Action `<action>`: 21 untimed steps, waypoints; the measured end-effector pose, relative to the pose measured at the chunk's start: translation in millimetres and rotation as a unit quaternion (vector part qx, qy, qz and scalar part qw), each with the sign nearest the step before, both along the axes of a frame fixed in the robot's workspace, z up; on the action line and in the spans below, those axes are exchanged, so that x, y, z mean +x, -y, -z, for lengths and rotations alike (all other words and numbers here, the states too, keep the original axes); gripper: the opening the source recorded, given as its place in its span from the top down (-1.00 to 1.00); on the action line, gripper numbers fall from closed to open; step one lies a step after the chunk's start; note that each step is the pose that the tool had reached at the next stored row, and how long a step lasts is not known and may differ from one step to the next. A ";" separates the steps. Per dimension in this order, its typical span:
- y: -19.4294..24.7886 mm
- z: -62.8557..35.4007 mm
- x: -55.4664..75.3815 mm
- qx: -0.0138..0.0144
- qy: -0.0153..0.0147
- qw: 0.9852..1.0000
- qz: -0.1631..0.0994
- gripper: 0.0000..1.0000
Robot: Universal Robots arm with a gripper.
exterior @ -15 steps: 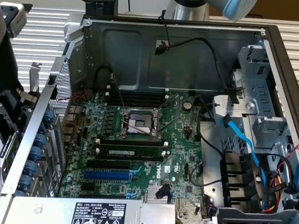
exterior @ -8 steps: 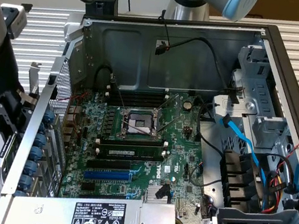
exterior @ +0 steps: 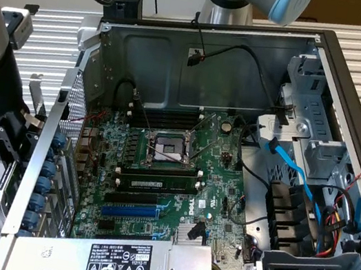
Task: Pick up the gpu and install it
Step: 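Pick up the gpu and move the gpu toward the slot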
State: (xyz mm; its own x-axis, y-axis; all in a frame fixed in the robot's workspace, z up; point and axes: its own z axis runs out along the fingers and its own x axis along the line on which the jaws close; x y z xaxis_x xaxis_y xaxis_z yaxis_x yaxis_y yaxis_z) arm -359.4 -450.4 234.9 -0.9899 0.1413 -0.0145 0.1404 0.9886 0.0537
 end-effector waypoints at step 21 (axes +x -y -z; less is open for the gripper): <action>0.0 -11.9 0.0 0.001 0.000 1.000 0.000 0.42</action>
